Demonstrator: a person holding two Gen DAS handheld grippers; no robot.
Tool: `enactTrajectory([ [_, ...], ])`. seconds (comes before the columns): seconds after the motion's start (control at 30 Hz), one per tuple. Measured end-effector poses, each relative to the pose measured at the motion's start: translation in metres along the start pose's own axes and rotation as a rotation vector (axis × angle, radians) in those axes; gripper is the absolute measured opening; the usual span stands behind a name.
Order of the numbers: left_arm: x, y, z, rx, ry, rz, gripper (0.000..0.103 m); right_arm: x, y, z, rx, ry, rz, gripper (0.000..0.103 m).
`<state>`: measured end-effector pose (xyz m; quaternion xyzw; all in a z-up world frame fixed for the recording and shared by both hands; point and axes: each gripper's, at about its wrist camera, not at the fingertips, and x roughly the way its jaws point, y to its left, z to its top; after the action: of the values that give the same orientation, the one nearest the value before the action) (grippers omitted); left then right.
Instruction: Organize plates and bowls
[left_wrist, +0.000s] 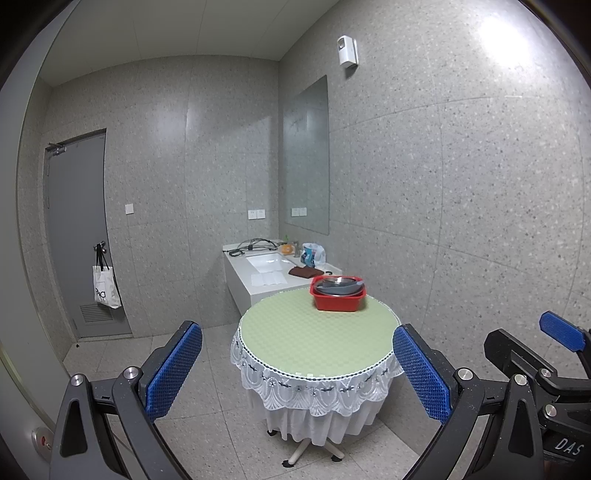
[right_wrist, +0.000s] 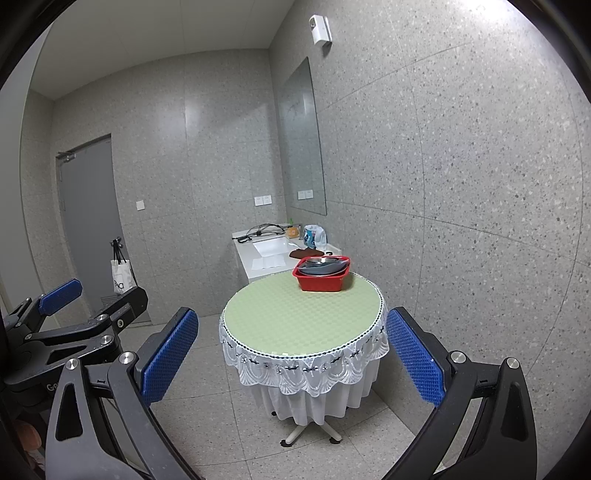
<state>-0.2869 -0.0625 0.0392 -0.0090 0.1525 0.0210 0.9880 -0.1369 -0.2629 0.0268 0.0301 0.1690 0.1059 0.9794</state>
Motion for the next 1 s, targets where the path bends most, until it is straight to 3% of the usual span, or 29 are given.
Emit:
enactTrajectory([
  [1.0,-0.0011,-0.0034,-0.0001,-0.003,-0.006,0.011,0.102,0.0037,0.004,0.0011,-0.001,-0.002,0.011,0.103],
])
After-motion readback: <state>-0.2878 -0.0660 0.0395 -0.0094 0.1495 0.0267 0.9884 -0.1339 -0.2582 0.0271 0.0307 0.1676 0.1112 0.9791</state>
